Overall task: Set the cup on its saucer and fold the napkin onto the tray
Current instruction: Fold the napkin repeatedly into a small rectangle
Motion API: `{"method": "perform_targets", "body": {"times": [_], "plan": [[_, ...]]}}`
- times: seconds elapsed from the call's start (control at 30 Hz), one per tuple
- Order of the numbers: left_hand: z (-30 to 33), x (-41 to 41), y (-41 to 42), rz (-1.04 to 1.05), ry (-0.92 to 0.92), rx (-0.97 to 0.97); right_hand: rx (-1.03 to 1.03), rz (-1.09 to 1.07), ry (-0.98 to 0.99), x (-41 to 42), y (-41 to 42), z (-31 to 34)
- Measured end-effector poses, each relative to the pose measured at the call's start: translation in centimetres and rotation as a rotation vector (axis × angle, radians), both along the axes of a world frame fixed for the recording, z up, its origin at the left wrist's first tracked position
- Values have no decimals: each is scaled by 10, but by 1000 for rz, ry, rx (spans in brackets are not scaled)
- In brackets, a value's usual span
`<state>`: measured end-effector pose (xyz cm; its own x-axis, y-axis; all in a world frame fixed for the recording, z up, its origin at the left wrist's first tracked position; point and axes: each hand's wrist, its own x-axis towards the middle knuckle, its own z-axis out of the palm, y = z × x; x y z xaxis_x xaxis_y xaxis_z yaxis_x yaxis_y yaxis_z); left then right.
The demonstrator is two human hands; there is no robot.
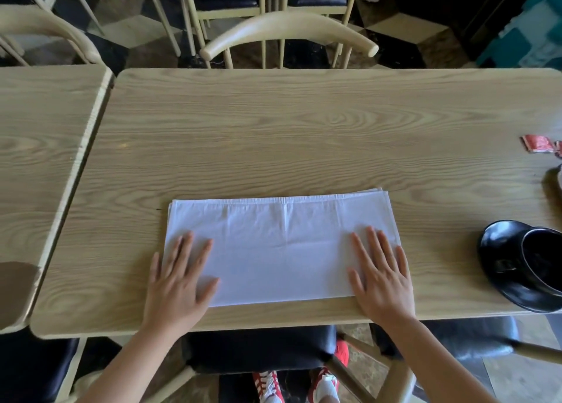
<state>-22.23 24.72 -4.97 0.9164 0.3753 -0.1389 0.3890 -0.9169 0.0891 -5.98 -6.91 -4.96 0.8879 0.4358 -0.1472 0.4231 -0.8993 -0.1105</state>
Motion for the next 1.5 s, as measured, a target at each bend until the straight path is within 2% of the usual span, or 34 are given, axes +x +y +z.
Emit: {"method": "perform_targets", "body": {"times": [0.4,0.57,0.63,0.73,0.87,1.03,1.27,1.5], "plan": [[4,-12,0,-33,33,-31,-18,48,22,-11,-15,1],[5,-22,-7,-6,7,-14,111,65,56,-9,-24,10],[12,-27,-13,-49,-21,5,133,-27,0,-11,-34,17],[19,-30,-33,-149,-61,-13,153,-278,-64,-10,-46,27],[19,-12,-89,-264,-47,-77,255,-487,106,-8,-41,37],[10,13,-139,-282,24,-108,342,-663,250,-5,-30,47],[2,13,-144,-260,31,-157,378,-739,393,2,-35,59],[0,14,-145,-263,15,-143,568,-876,525,1,-43,55]]}}
